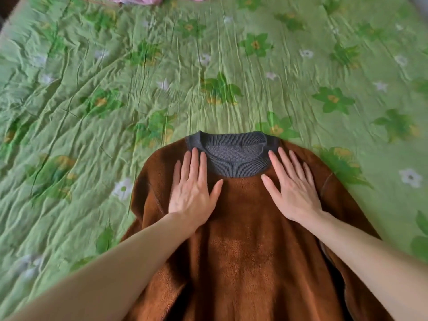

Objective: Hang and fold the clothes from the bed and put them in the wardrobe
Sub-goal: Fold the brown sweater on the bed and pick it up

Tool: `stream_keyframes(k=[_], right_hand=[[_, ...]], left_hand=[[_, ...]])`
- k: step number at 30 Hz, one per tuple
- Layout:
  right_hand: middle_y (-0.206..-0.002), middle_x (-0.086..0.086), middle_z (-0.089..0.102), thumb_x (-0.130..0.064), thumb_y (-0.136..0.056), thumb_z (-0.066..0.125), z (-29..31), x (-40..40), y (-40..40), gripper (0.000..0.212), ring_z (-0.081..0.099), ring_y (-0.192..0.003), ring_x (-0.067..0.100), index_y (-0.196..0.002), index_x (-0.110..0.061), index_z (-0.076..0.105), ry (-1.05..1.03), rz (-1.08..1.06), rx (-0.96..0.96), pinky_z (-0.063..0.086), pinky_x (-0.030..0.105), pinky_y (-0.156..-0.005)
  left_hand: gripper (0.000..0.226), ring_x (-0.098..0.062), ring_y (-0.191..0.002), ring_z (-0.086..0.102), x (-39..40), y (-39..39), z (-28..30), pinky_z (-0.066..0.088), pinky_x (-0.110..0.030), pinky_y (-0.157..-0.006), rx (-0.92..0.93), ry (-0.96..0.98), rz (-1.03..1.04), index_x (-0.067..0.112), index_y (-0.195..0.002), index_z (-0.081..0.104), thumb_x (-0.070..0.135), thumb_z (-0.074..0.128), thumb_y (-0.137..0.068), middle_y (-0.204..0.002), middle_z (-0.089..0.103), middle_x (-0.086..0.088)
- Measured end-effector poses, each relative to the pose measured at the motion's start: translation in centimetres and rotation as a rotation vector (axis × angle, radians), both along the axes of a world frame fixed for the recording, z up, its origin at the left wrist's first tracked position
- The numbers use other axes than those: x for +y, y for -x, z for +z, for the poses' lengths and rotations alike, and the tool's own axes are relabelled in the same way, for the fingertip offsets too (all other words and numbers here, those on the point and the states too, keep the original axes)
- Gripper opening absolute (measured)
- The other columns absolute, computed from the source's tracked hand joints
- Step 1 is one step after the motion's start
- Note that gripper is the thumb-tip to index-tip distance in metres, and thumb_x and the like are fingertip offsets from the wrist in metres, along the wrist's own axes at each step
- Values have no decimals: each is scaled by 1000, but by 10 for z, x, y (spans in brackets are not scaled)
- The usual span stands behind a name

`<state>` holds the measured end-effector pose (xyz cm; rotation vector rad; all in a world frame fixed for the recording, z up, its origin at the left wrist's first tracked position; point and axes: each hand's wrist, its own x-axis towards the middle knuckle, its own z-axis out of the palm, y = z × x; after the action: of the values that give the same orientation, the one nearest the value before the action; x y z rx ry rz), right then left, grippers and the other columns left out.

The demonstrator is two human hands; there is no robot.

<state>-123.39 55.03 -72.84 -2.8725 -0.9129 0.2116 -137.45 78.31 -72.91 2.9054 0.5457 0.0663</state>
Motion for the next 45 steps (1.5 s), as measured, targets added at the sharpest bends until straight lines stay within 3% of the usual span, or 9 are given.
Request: stream_keyframes(k=[15, 20, 24, 26, 29, 34, 38, 42, 45], right_hand=[[-175, -8, -6, -70, -100, 7, -11, 2, -15, 72, -10, -160, 14, -164, -40, -7, 1, 23, 57, -1, 46, -130], [-175, -7, 1, -70, -102, 20, -5, 1, -22, 71, -4, -161, 16, -164, -39, 6, -34, 50, 164, 0, 47, -129], [-167, -4, 35, -42, -107, 49, 40, -17, -42, 47, 25, -155, 13, -152, -30, 50, -345, 10, 565, 19, 39, -128], [-142, -3, 62, -12, -101, 56, 58, -45, -40, 32, 58, -129, 13, -129, -21, 69, -585, -68, 396, 43, 31, -113], [-122, 4, 62, 3, -90, 56, 59, -98, -33, 39, 62, -108, 23, -124, -15, 65, -569, -253, 107, 48, 31, -95], [-118, -2, 61, -32, -100, 63, 56, -167, -8, 46, 59, -104, 23, -141, -18, 49, -299, -420, 455, 42, 31, -86], [-131, -9, 66, -59, -85, 69, 54, -201, 15, 69, 64, -115, 16, -141, -23, 53, -197, -335, 737, 50, 34, -101], [-128, -14, 69, -57, -74, 84, 62, -241, 23, 80, 65, -117, 6, -140, -24, 56, -137, -323, 1027, 50, 33, -107], [-109, -9, 79, -41, -82, 86, 77, -267, 19, 48, 75, -99, 6, -123, -20, 70, -133, -298, 1108, 58, 29, -95]], left_hand=[[85, -28, -163, 7, 2, -4, -15, 9, -51, -131, -15, -52, 4, 5, -166, 17, 62, 23, -104, -175, 12, -14], [75, -29, -162, 8, -12, -1, -3, 9, -51, -131, 17, -52, 67, 10, -167, 17, 55, 22, -107, -175, 13, -11], [65, -28, -162, 11, -67, -1, 16, 11, -51, -131, -21, 40, 97, 21, -167, 21, 49, 27, -109, -175, 18, -7], [68, -27, -162, 12, -102, -7, 24, 11, -49, -132, -39, 79, 28, 21, -166, 25, 55, 24, -107, -174, 20, -6], [70, -25, -162, 14, -150, -19, 28, 12, -46, -132, -51, 83, -86, 19, -164, 34, 56, 25, -106, -173, 25, -5], [65, -25, -160, 23, -217, -31, 22, 12, -41, -131, -43, 123, -211, 16, -159, 43, 50, 28, -105, -169, 35, -5], [63, -25, -157, 29, -241, -29, 14, 24, -47, -129, -21, 103, -239, 14, -160, 41, 44, 29, -107, -167, 38, -4], [68, -27, -158, 27, -246, -24, 19, 21, -48, -129, 69, 92, -208, 17, -164, 33, 49, 20, -106, -170, 32, -3], [75, -27, -160, 22, -247, -26, 30, 18, -48, -130, 121, 99, -224, 20, -166, 28, 55, 9, -102, -172, 26, -3]])
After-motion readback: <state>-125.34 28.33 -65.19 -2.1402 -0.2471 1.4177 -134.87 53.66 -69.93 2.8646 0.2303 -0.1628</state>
